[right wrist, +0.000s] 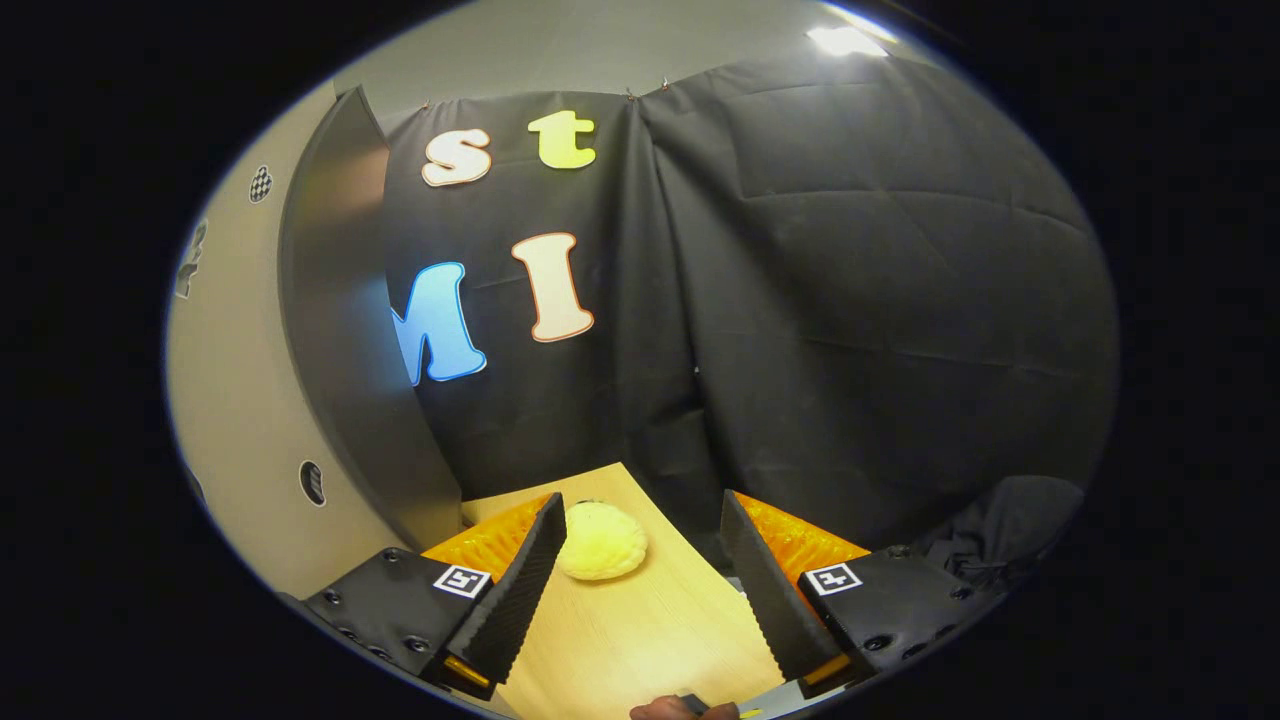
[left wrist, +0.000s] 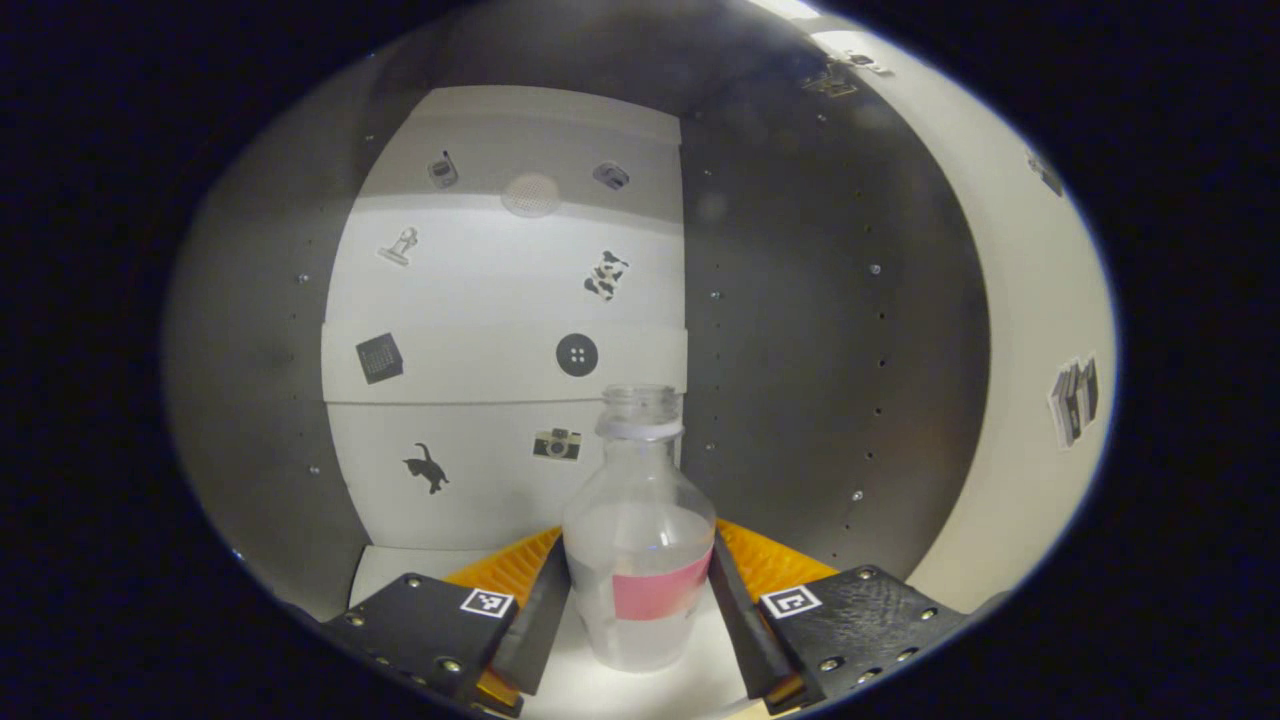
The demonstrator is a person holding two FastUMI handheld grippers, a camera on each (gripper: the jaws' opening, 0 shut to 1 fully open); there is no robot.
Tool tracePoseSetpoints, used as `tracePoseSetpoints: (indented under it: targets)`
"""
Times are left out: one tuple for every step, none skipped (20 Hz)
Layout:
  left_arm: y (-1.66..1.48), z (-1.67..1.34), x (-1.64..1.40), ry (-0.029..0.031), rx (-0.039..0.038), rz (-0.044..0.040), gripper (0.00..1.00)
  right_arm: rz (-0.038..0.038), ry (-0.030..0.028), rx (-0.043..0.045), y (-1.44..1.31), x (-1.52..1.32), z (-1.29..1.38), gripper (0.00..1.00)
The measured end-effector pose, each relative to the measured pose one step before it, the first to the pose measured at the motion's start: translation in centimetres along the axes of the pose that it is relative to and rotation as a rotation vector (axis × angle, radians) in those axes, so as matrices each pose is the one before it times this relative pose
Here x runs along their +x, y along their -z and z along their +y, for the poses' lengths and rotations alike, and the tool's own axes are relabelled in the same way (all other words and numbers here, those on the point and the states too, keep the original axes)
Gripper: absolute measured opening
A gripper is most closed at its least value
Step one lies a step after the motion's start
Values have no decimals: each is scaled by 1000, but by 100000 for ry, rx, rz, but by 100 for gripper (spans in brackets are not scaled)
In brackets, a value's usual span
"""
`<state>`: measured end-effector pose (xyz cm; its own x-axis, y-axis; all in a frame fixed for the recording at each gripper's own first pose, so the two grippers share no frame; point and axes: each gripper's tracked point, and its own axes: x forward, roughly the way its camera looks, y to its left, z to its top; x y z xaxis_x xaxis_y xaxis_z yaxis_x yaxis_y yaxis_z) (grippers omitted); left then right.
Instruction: Open the cabinet door with the right hand, grasp the bottle in the cabinet with the left hand and place it on the coaster, then close the cabinet door with the right hand.
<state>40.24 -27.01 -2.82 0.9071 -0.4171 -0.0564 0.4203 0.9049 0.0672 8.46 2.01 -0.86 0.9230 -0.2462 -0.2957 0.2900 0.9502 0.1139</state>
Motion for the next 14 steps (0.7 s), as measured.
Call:
tracePoseSetpoints:
  targets:
    - [-264, -243, -317, -16, -307, -878, 74, 114, -459, 253, 47, 120, 82, 98]
    - [-273, -194, -456, -515, -258, -1244, 74, 253, -889, -95, -32, 100, 122, 98]
    - [-350, 65, -577, -1237, 99, -1289, 71, 406, -891, -847, 81, 50, 65, 98]
    - [-299, 43, -578, -1139, 477, -850, 70, 602, -1557, -828, 31, 66, 132, 98]
    - [-135, 201, -648, -1507, 923, -732, 70, 479, -2618, -727, 1, 35, 431, 98]
    - [-391, 139, -777, -957, 1081, -1584, 70, 125, -1826, -727, -46, 78, 172, 98]
    - [-322, -85, -781, -146, 540, -1559, 73, -630, -1435, -1075, -141, 175, 57, 98]
    - [-65, 11, -864, -192, -379, 62, 70, -447, -846, -1488, -103, 157, 69, 98]
    - [277, 287, -973, -997, -956, 1345, 72, 140, -470, -1658, 12, -11, -42, 98]
    - [97, 224, -1165, -1125, -1264, 704, 72, -218, -620, -1385, -92, -91, 20, 98]
    - [-170, 316, -1144, -1393, -1073, -688, 71, -703, -1150, -1318, -174, -110, 88, 98]
    - [-132, 218, -1312, -740, -257, -855, 70, -1306, -786, -919, -264, -46, -24, 98]
    - [155, 251, -1498, -611, 575, 47, 70, -2039, -261, -881, -210, 108, -72, 98]
    - [173, 428, -1521, -1124, 953, 419, 73, -1766, 139, -314, -227, 44, -83, 98]
